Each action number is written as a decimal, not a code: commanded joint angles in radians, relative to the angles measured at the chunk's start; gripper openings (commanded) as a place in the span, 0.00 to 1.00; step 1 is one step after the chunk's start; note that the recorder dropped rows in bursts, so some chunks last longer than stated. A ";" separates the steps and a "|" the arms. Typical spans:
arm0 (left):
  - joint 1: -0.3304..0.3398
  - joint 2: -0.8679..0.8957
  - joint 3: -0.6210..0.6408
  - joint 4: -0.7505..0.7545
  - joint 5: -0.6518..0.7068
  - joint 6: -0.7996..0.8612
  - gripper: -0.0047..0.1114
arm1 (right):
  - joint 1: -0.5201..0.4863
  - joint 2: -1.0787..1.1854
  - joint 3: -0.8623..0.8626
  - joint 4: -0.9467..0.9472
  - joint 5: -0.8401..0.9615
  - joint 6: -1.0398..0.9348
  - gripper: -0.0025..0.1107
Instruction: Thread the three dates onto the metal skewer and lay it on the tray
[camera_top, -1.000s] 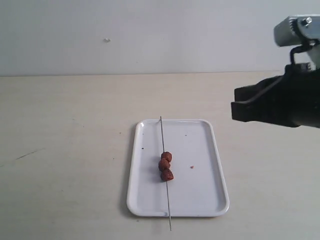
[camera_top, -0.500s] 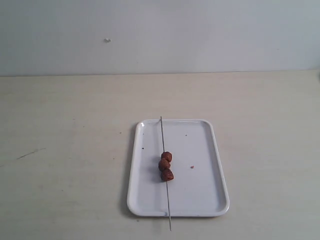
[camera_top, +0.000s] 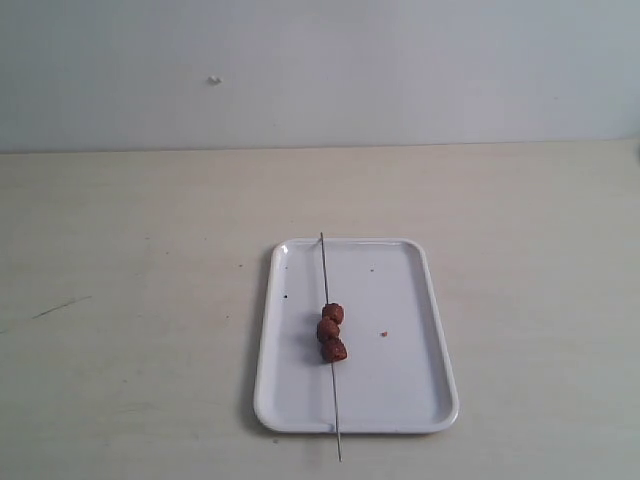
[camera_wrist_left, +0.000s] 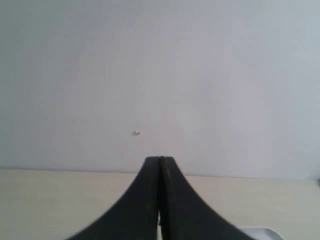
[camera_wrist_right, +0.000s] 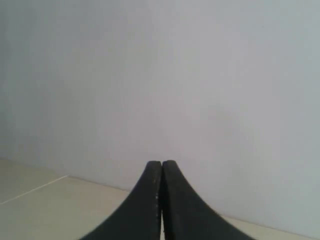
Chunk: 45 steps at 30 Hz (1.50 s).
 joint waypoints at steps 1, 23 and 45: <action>0.001 -0.006 0.005 -0.016 0.005 -0.002 0.04 | 0.000 -0.065 0.045 -0.004 0.032 -0.014 0.02; 0.001 -0.006 0.005 -0.016 0.011 0.002 0.04 | 0.000 -0.074 0.085 0.026 0.077 -0.010 0.02; 0.110 -0.006 0.005 -0.004 0.008 0.089 0.04 | 0.000 -0.074 0.085 0.026 0.077 -0.014 0.02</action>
